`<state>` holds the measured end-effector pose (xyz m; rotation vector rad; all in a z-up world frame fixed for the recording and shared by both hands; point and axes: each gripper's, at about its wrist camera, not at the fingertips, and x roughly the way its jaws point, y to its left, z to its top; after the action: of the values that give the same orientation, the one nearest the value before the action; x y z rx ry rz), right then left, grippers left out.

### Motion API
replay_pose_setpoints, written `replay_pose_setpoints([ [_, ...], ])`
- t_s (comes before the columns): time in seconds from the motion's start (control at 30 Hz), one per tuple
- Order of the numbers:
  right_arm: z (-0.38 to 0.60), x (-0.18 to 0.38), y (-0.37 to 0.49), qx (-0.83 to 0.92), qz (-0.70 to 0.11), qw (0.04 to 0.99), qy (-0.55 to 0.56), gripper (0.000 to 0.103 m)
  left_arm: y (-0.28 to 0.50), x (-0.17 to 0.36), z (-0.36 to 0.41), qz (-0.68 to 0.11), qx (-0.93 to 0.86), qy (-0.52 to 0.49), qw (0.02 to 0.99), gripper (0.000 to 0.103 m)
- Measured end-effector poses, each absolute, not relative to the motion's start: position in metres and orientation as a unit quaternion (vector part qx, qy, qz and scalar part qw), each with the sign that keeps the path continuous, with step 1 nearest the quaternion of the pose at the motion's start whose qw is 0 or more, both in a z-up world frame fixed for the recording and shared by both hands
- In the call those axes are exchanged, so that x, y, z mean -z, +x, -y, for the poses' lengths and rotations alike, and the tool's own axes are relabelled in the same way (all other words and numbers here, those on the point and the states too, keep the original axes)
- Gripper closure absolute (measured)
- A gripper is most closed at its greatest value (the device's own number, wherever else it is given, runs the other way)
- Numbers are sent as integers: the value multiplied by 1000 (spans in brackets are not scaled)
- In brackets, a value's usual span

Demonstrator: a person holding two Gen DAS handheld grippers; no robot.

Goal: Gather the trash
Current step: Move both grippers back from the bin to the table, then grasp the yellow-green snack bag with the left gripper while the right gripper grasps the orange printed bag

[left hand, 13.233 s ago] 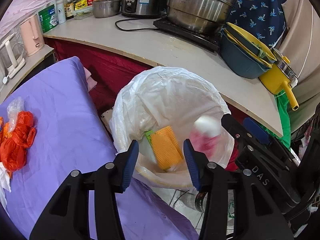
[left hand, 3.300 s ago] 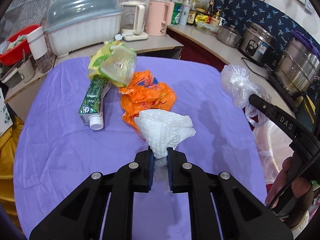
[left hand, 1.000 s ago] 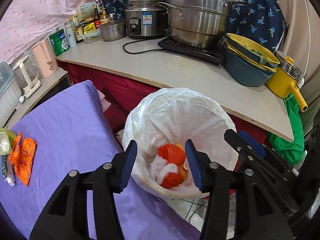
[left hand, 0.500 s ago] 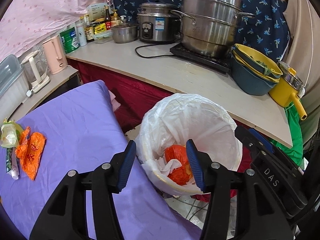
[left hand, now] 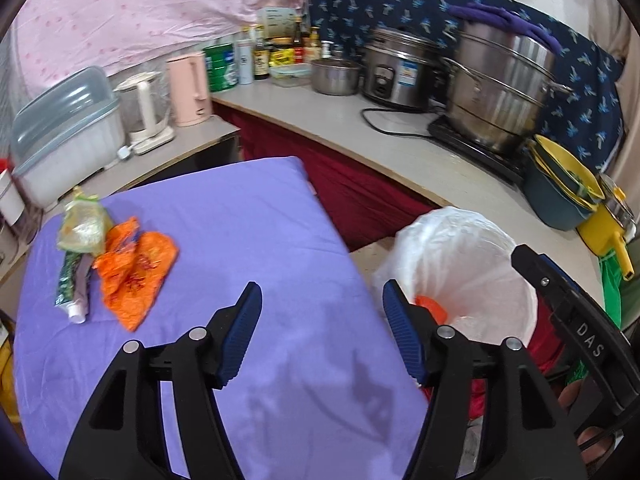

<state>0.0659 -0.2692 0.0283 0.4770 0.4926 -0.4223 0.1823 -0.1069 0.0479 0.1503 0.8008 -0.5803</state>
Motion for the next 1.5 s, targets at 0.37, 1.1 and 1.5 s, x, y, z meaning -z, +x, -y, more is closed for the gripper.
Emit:
replay_pose_setpoints([
  [0.37,183,-36,123,133,-266,933,201,58,220,-45,-7,-390,193,29,900,42],
  [1.1,31,20,270,-7,-356,919,173,58,304,-16,-168,-408,72,-23,910,41],
  [1.5,23,67,344,-22,-392,896,210,56,366,-8,-158,-401,95,-33,910,34],
])
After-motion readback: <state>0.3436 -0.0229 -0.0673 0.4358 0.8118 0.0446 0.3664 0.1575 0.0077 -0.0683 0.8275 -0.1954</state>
